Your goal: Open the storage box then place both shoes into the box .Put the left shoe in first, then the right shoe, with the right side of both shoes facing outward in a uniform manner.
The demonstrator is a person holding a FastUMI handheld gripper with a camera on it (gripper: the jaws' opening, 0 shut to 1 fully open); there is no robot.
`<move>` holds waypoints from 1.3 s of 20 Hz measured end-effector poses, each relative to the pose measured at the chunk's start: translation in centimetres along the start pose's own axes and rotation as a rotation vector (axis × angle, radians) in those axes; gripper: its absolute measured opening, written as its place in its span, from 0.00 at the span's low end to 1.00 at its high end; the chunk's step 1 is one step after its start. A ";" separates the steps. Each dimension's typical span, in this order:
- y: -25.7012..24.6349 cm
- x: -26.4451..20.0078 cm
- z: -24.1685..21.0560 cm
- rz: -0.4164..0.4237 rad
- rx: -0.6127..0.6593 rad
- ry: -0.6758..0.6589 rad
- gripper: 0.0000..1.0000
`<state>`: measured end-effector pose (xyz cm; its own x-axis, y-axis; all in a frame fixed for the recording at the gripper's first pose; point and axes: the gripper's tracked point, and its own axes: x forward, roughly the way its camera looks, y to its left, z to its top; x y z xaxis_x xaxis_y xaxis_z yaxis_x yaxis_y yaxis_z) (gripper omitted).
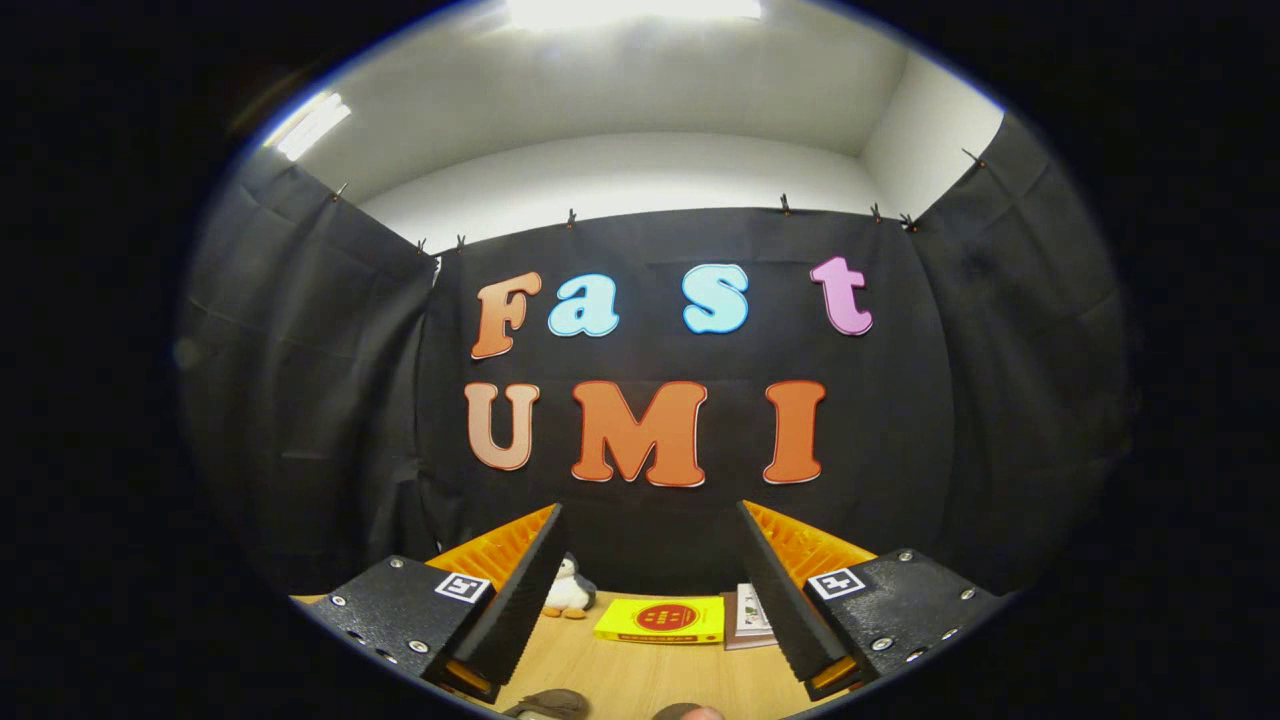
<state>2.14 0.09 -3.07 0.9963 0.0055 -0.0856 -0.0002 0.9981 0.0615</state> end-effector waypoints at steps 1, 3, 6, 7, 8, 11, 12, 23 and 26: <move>0.6 0.0 -0.9 0.018 0.014 0.028 0.99; 0.9 -0.1 -1.5 0.019 0.023 0.055 1.00; 0.3 0.1 -0.8 -0.005 0.022 0.038 0.99; 0.2 0.2 -0.6 -0.013 0.020 0.029 0.99; 0.3 0.4 -0.8 -0.014 0.017 0.029 0.99; 1.8 0.4 -3.0 0.033 0.027 0.087 0.99; 2.6 0.3 -4.2 0.051 0.044 0.128 0.99; 13.8 -3.0 -19.2 0.367 0.315 0.723 0.97; 16.5 -4.3 -22.0 0.442 0.394 0.857 0.97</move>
<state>-4.07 17.84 -23.54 0.5189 0.5613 -0.6448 -0.1689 0.8067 0.5663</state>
